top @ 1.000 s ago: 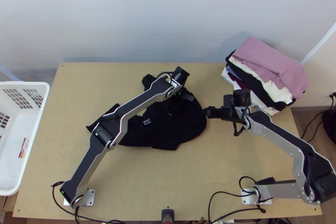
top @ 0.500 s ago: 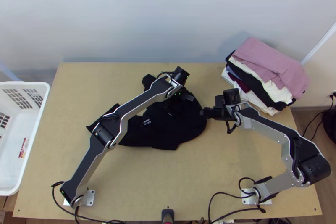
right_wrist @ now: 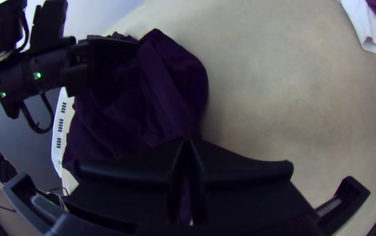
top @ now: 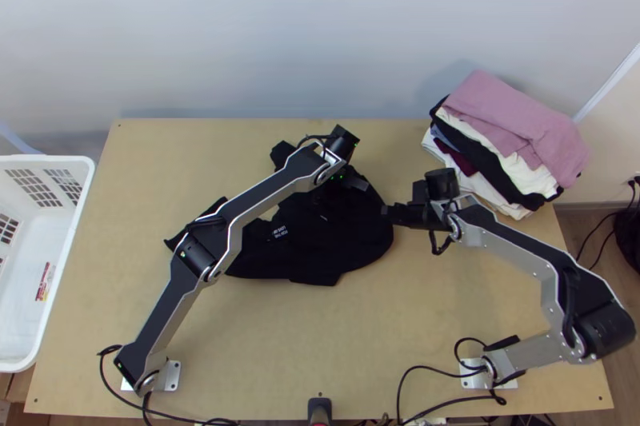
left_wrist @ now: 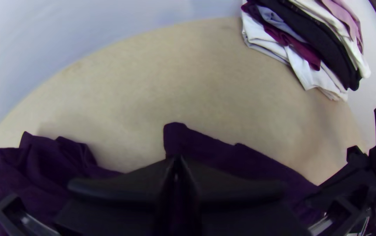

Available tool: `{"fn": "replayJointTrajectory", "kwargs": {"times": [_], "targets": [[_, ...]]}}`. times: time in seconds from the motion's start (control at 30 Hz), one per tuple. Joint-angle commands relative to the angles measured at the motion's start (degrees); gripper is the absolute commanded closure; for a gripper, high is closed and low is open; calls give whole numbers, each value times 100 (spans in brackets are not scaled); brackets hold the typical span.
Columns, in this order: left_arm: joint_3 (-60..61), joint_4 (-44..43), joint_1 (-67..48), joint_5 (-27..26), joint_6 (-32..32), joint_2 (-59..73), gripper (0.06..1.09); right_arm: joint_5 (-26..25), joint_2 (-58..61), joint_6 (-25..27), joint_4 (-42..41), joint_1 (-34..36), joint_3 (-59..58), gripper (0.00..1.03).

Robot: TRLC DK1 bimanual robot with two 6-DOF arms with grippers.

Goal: Fold the t-shirt

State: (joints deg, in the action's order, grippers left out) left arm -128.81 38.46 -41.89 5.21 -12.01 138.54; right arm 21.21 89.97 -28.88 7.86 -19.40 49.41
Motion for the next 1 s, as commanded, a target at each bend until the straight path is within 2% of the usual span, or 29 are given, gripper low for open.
{"fn": "replayJointTrajectory", "kwargs": {"times": [0.0,0.37,0.7,0.87,0.97], "targets": [[-206,-66,40,-3,6,-416,10,-21,-481,-258,-21,208,-151,100],[-197,-137,726,-38,23,-960,10,-240,-1342,-258,-56,885,-450,100],[-135,769,1702,-398,269,-881,11,-346,-2028,-284,-118,991,-573,100],[-56,1331,1746,-882,252,-793,11,-372,-2080,-346,-118,982,-555,100],[14,1507,1737,-1471,138,-758,11,-425,-2089,-372,-91,947,-511,100]]}}
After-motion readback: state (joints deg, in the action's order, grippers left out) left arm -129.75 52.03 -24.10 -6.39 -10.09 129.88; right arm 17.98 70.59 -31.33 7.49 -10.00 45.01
